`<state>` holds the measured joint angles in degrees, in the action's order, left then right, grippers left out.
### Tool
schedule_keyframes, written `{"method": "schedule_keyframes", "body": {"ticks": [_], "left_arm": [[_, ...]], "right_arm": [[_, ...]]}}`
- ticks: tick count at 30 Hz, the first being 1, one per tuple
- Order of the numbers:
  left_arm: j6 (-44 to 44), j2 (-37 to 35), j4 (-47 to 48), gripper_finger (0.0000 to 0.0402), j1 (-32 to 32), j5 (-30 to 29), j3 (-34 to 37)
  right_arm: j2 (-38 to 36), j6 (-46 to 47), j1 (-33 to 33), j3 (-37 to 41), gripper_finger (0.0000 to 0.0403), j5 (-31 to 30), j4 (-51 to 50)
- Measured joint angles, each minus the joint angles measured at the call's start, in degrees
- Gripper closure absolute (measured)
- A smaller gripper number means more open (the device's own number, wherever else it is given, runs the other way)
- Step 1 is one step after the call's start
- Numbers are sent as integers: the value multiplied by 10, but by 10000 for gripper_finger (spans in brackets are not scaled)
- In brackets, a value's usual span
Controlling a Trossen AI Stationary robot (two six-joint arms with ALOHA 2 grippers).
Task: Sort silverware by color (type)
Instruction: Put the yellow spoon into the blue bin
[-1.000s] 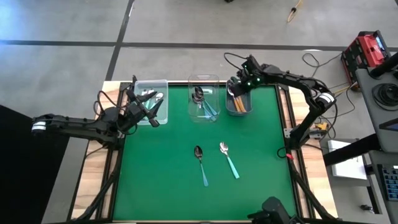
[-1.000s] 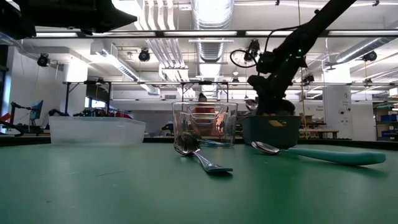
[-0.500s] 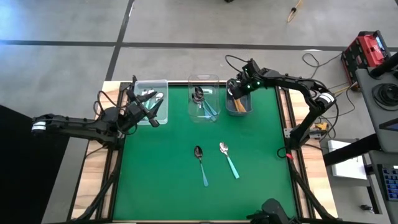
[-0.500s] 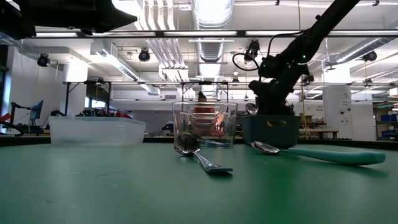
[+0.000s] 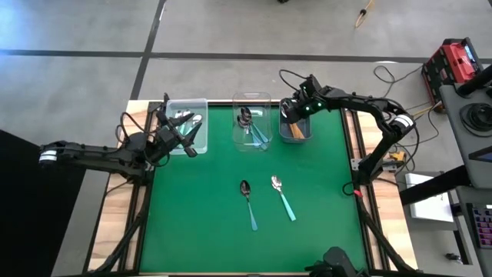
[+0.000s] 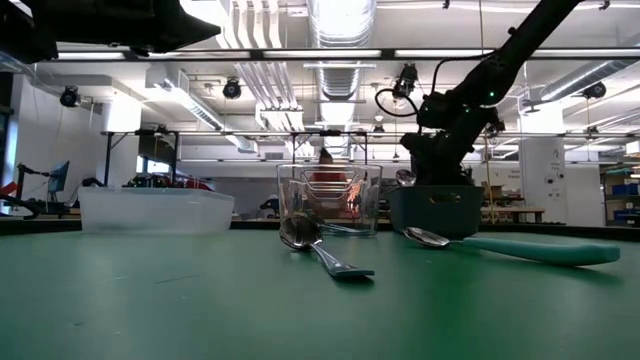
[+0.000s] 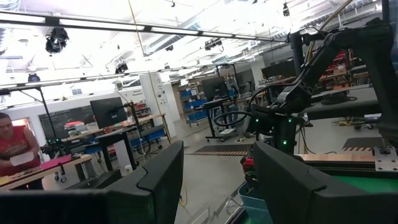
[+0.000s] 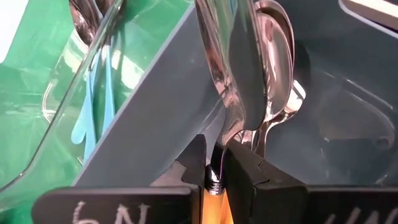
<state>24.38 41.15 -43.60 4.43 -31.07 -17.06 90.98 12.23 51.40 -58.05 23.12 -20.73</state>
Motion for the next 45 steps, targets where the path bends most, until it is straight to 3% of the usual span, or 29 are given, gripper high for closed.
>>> {"method": "schedule_keyframes", "body": {"ticks": [45], "left_arm": [[6,0,0,226,0,0,0]], "right_arm": [[0,14,-1,1,360,-22,21]]}}
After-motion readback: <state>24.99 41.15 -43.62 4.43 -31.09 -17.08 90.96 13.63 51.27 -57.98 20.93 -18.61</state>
